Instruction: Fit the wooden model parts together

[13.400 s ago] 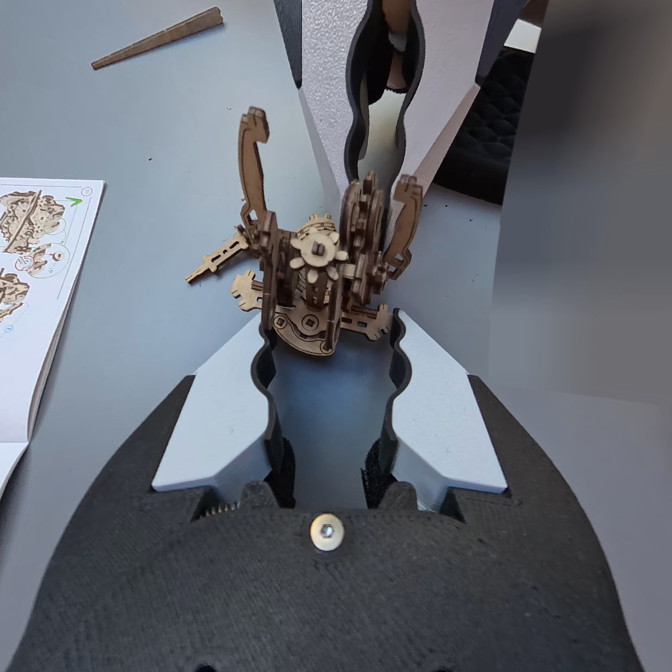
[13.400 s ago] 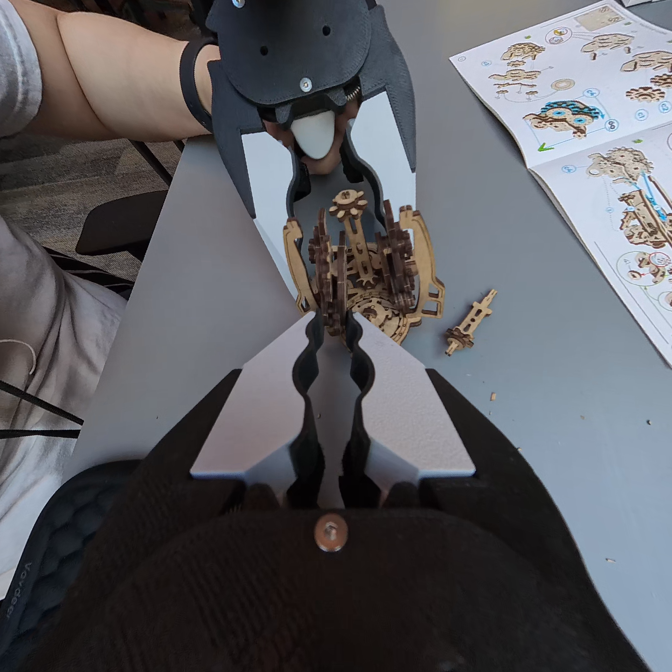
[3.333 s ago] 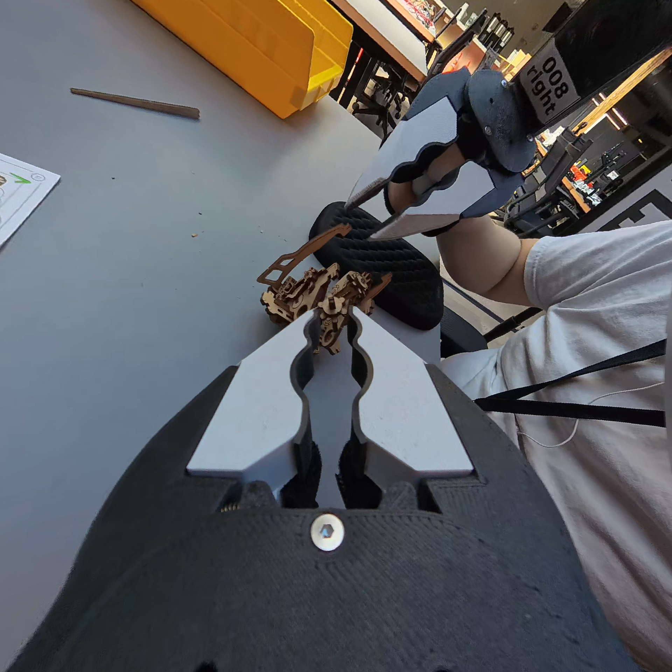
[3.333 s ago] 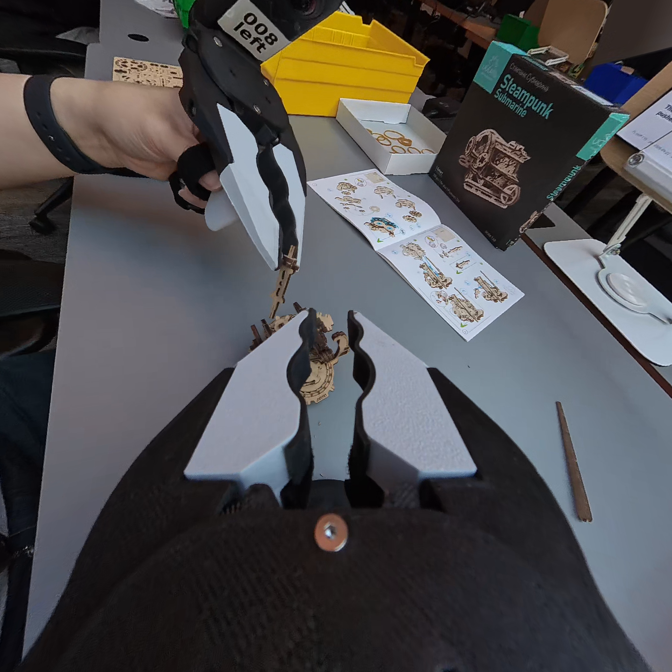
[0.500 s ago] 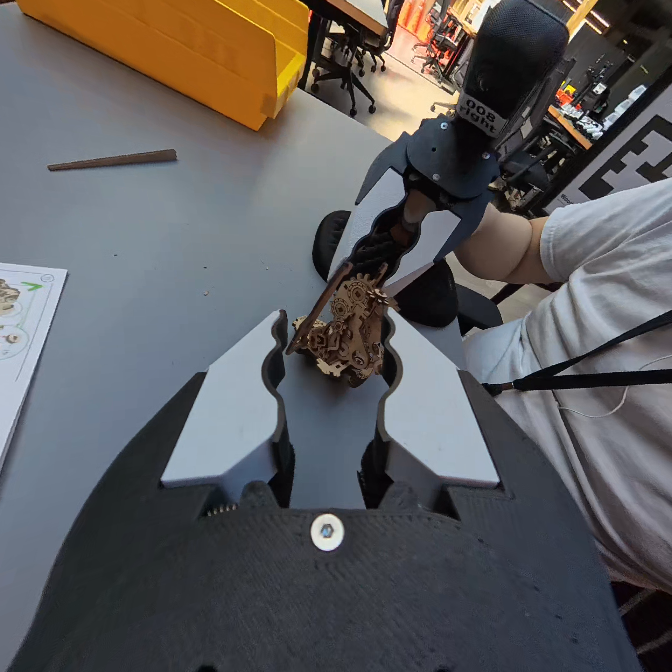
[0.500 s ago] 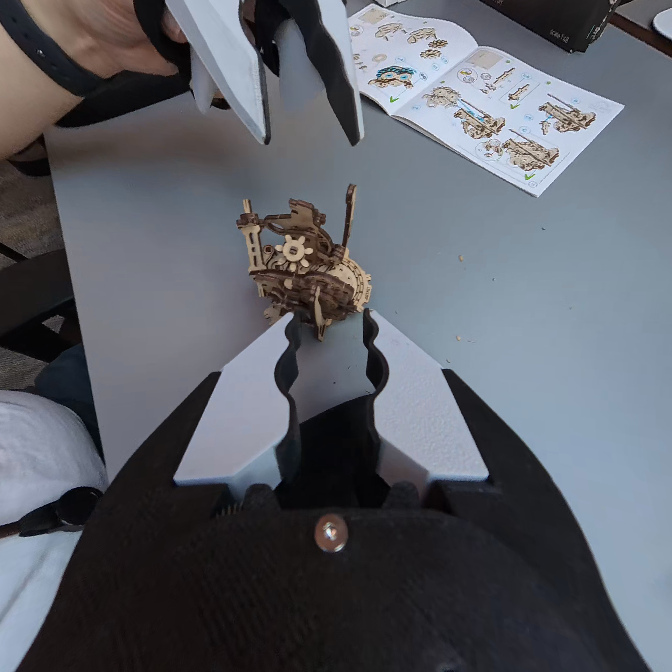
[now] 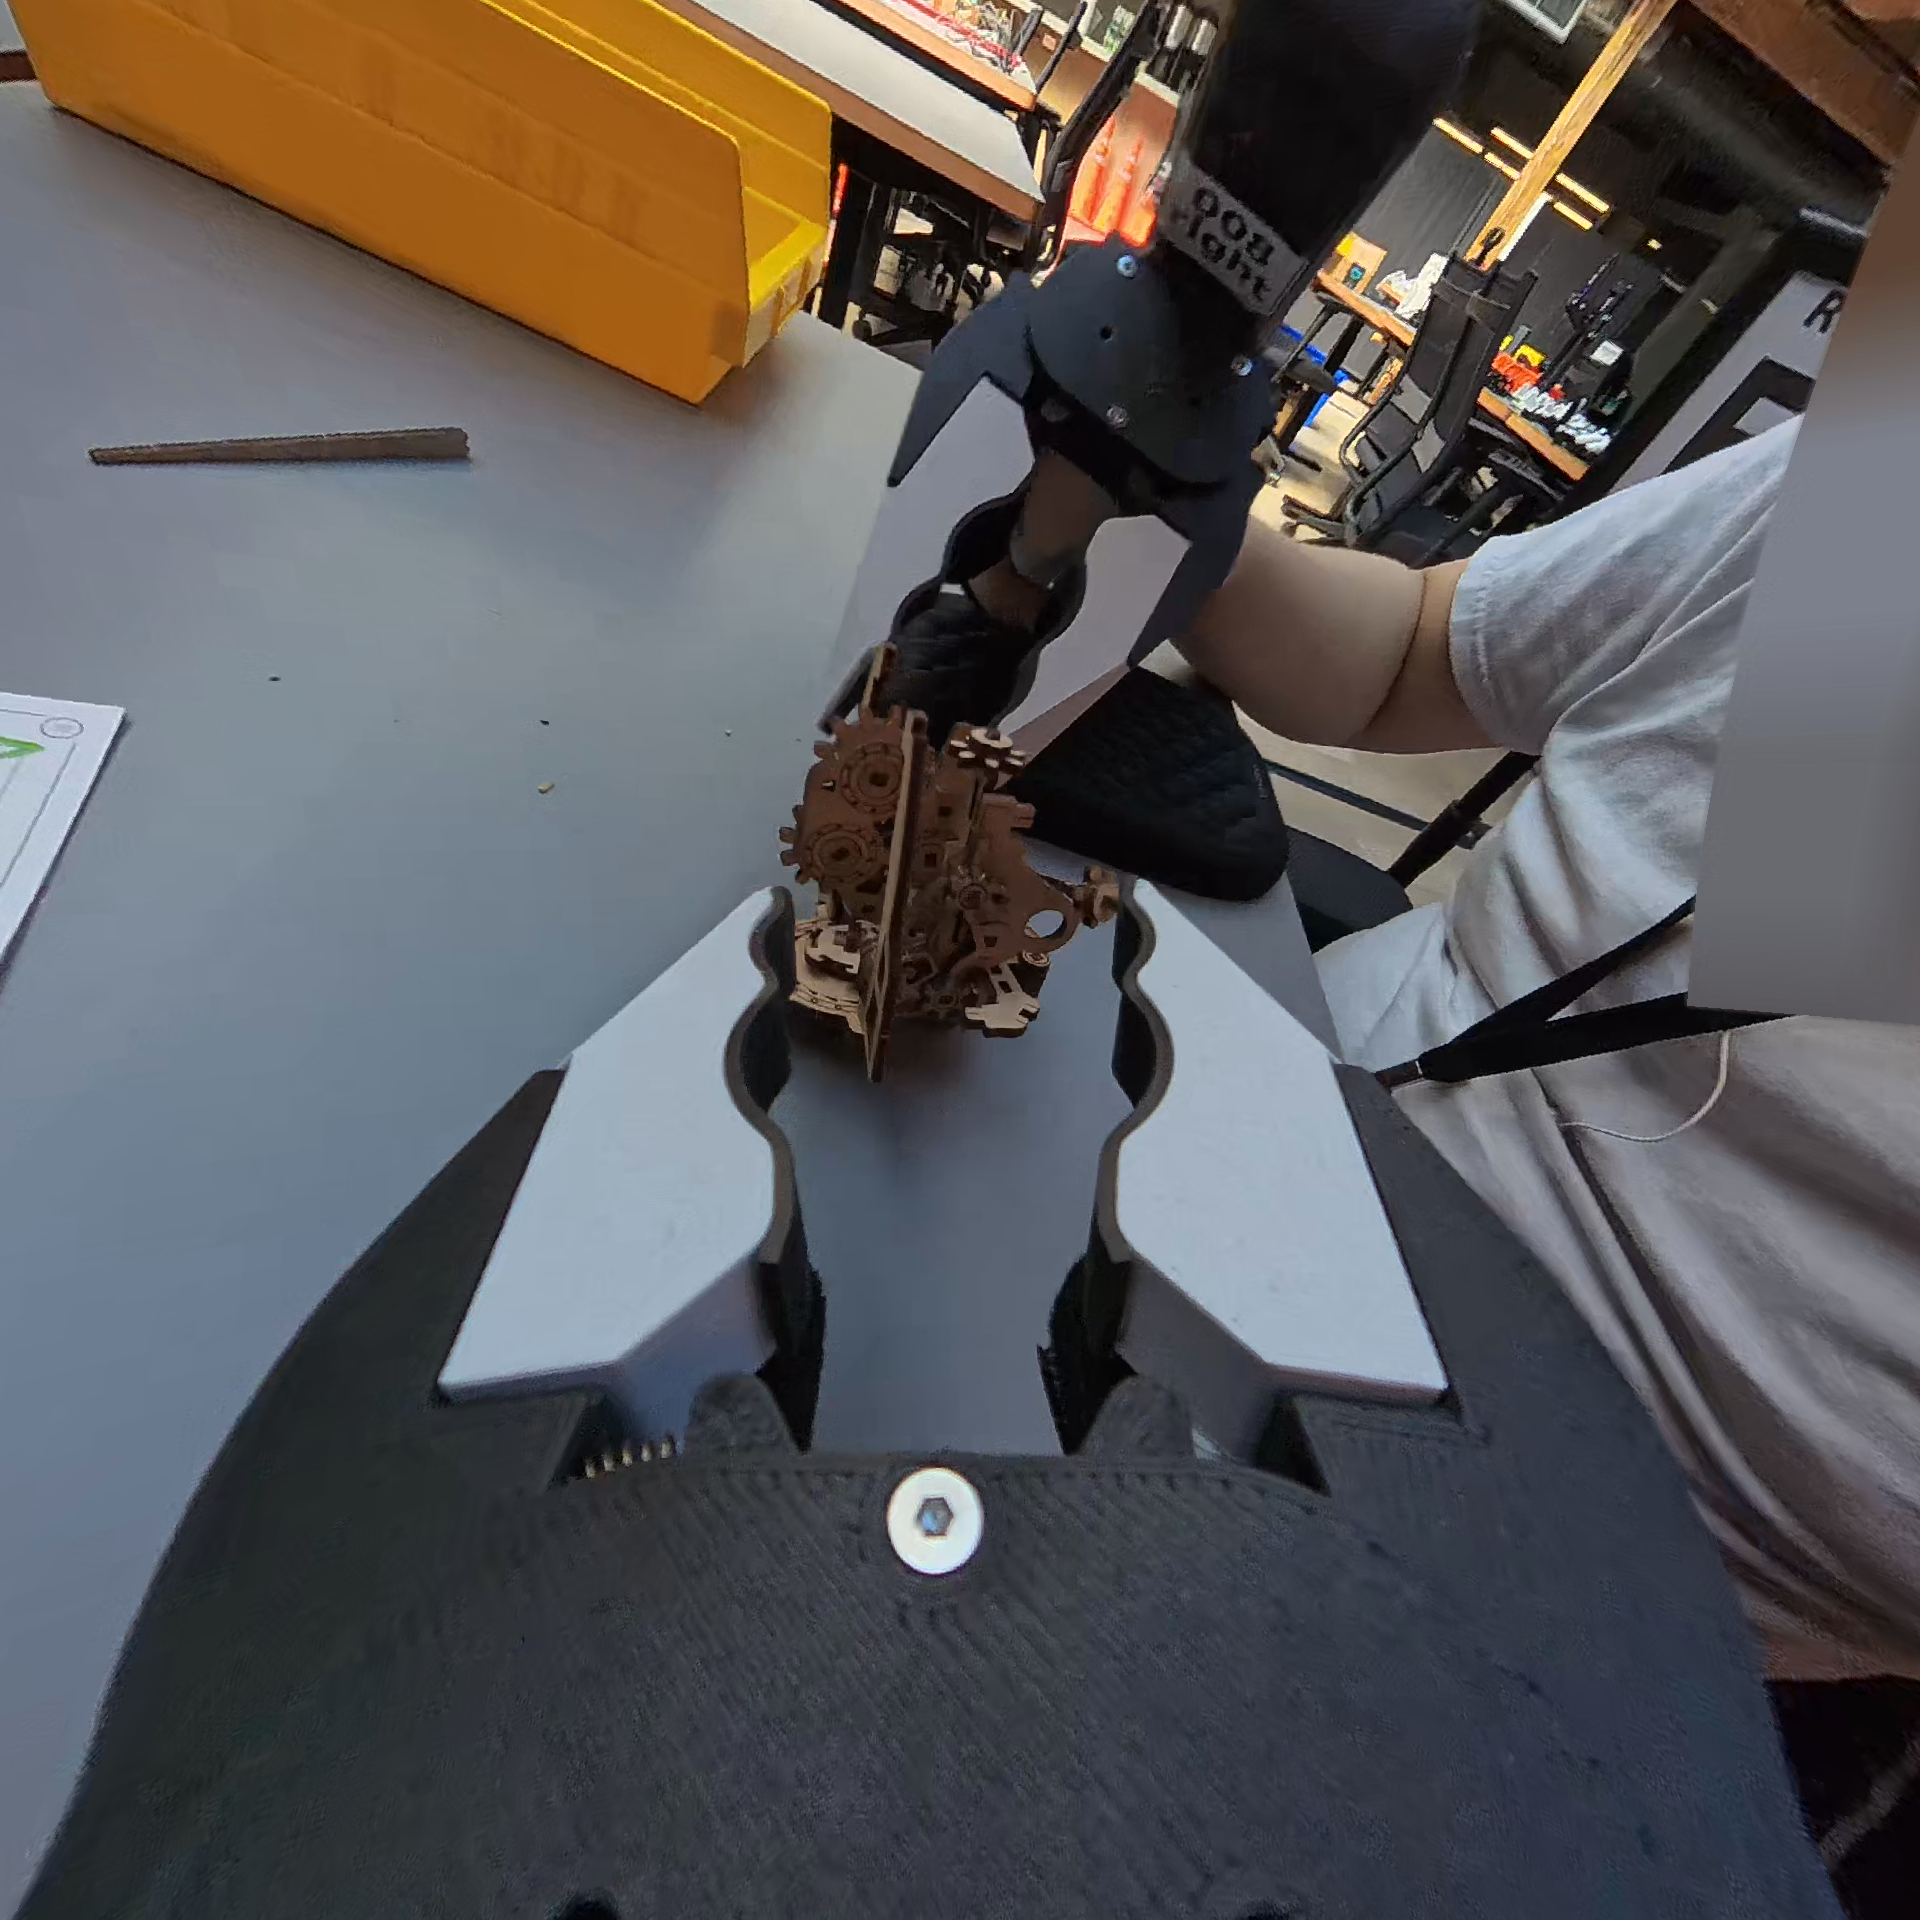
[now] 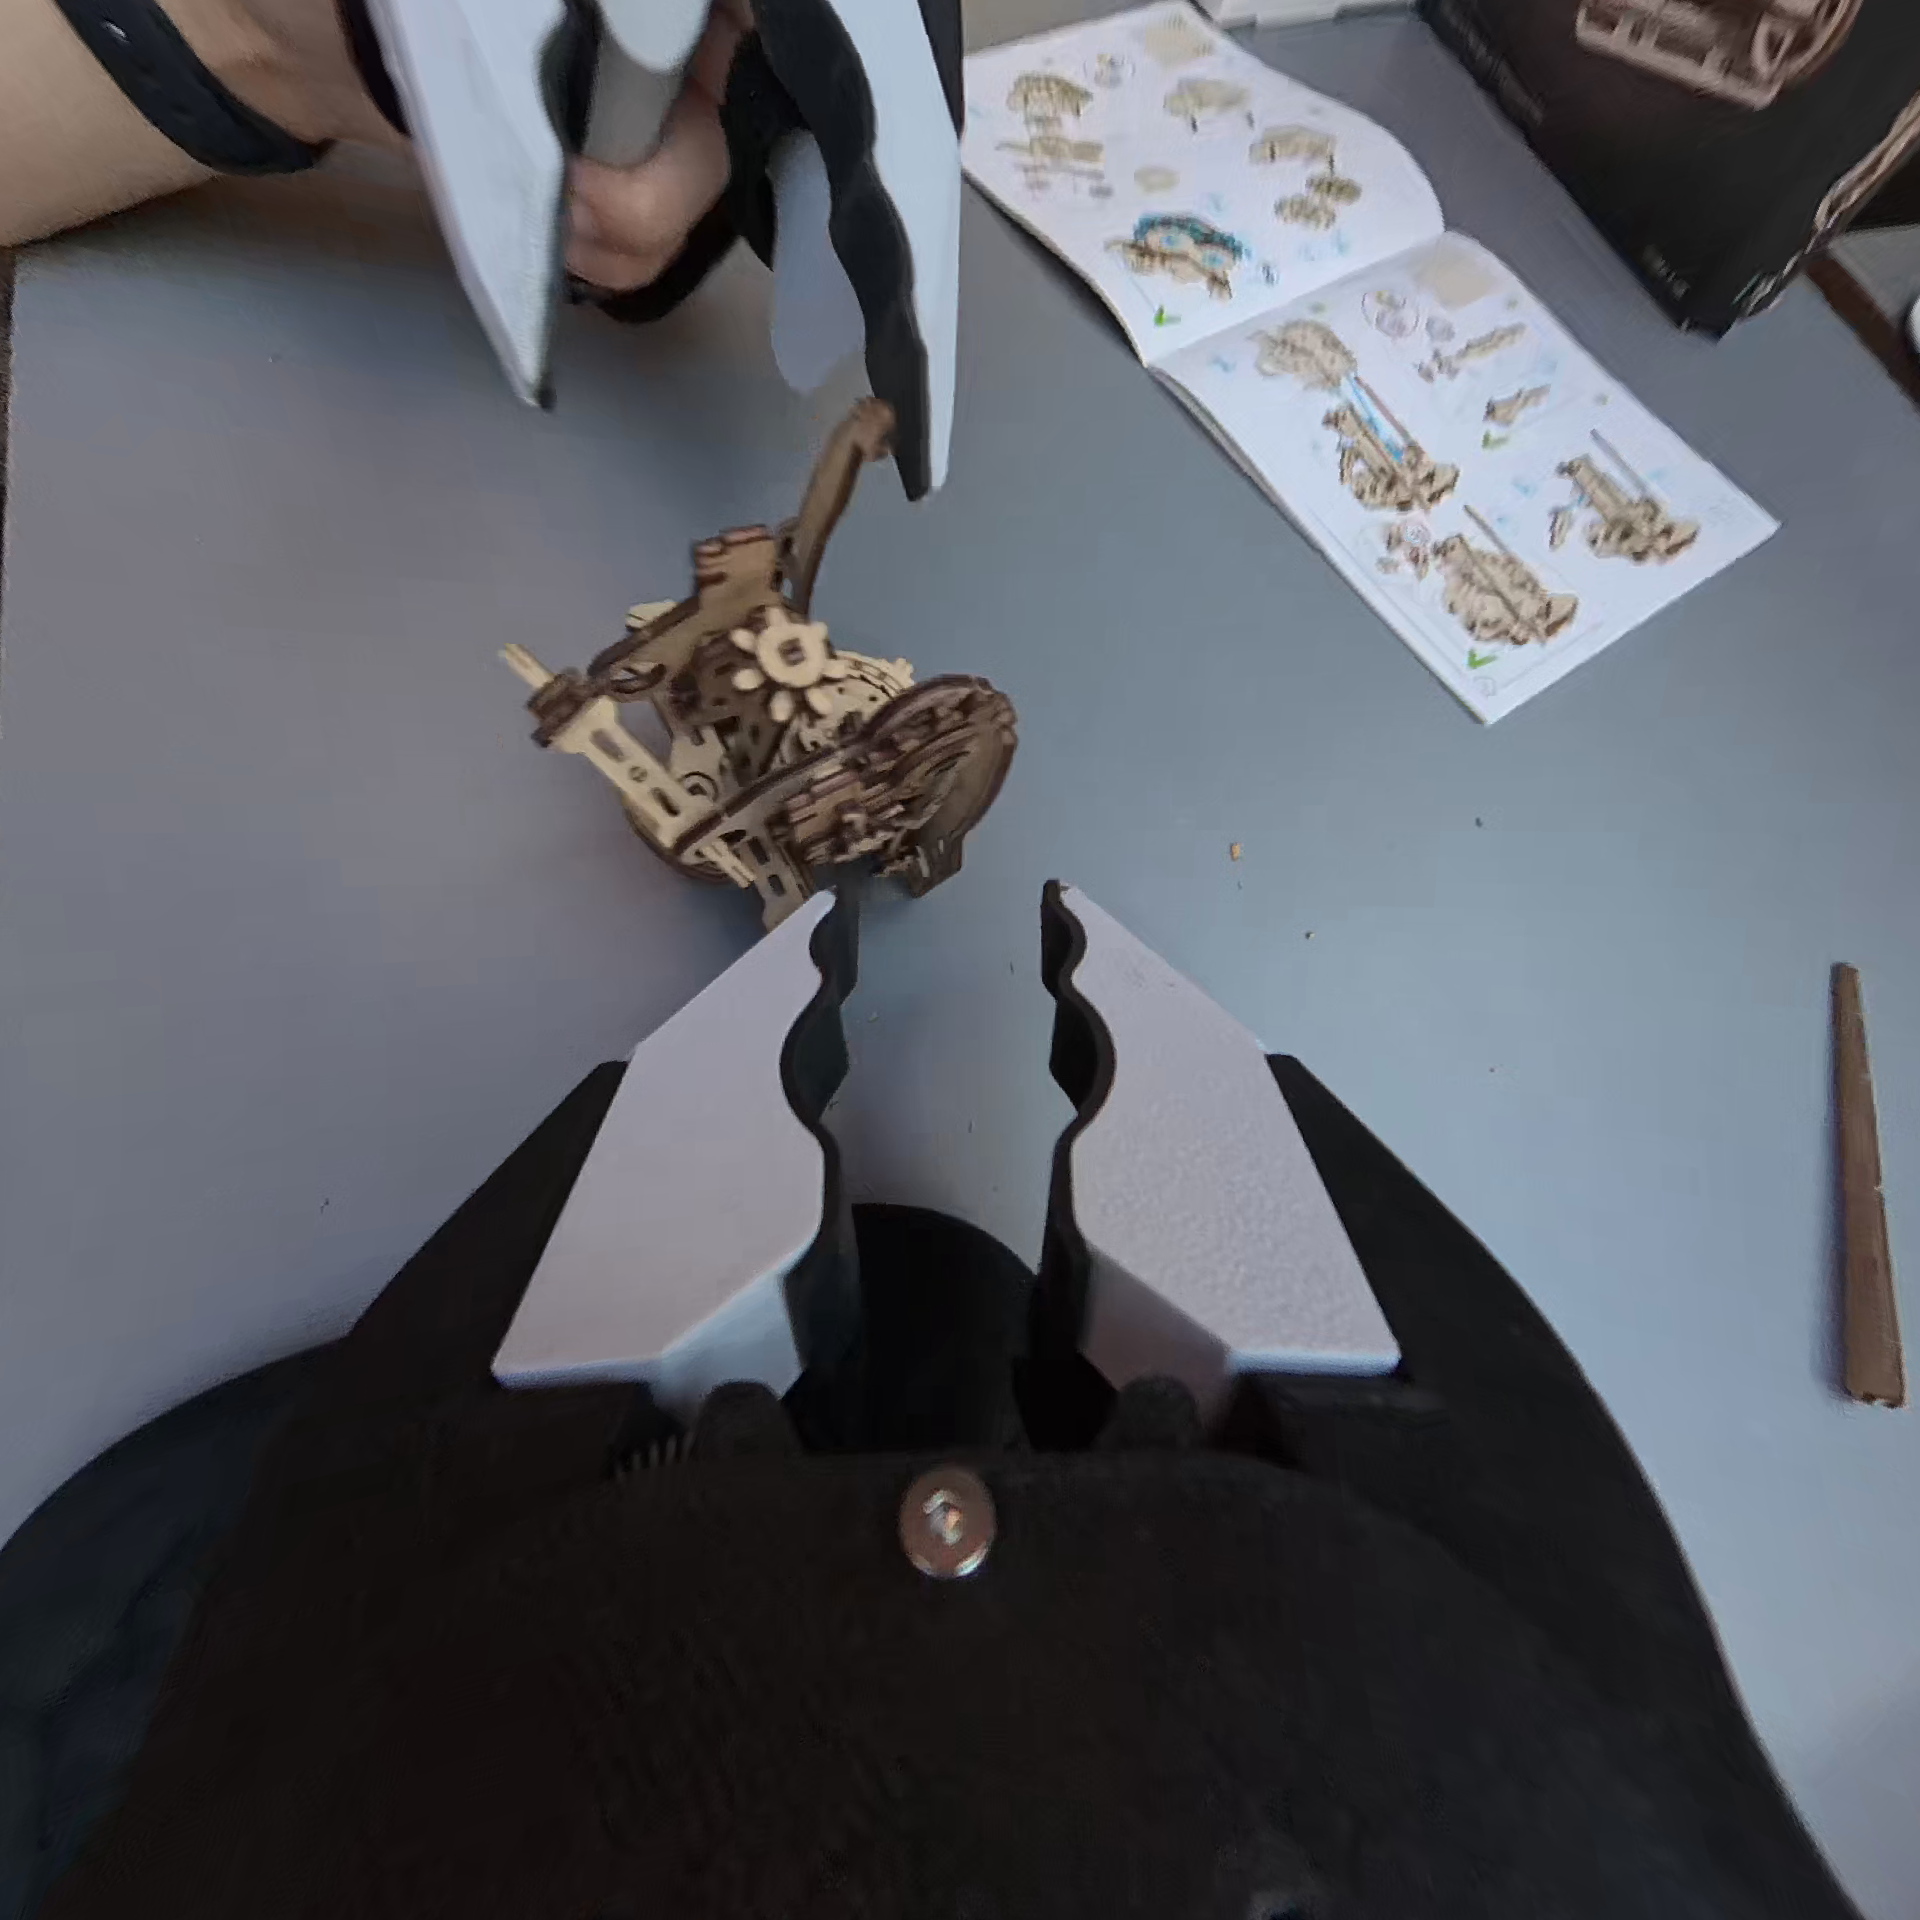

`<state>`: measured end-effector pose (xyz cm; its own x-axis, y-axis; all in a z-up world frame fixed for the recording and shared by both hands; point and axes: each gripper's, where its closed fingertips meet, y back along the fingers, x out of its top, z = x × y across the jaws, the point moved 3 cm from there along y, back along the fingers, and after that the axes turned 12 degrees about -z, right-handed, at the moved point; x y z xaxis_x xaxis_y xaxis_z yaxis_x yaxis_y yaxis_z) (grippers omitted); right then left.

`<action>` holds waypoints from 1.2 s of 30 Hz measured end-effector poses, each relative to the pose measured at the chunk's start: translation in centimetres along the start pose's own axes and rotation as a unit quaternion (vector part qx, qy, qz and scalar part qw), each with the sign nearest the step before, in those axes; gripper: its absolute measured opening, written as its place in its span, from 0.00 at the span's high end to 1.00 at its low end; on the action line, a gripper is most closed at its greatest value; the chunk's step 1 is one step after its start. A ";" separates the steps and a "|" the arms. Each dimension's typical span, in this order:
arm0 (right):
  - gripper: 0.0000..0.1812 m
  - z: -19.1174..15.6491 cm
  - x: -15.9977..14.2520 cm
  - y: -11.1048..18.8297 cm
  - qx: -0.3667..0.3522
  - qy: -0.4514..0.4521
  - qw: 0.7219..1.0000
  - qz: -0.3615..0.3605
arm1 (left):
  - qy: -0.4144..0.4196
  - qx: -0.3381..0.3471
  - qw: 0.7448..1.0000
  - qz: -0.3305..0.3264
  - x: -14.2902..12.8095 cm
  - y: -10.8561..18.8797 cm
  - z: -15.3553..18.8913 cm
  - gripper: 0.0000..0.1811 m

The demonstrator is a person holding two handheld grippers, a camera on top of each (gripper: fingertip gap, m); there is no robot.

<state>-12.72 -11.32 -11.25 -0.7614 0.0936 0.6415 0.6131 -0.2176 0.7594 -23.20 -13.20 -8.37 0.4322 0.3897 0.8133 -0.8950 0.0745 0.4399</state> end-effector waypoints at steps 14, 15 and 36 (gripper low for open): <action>0.85 -6.6 3.6 1.3 -0.116 0.227 0.960 0.113 | -0.161 0.123 0.977 -0.060 -1.0 -2.3 1.6 0.63; 0.85 -6.3 3.5 1.1 -0.126 0.223 0.961 0.104 | -0.171 0.136 0.973 -0.068 -1.1 -2.6 1.5 0.63; 0.91 -6.7 2.3 1.7 -0.101 0.176 0.971 0.124 | -0.207 0.225 0.949 -0.078 -1.4 -4.2 1.1 0.69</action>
<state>-14.85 -17.95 -9.16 -0.6421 -0.3157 0.6986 0.7602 -0.3802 0.5269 -19.95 -15.13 -10.94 0.6460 0.0056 0.7633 -0.7183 -0.3340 0.6103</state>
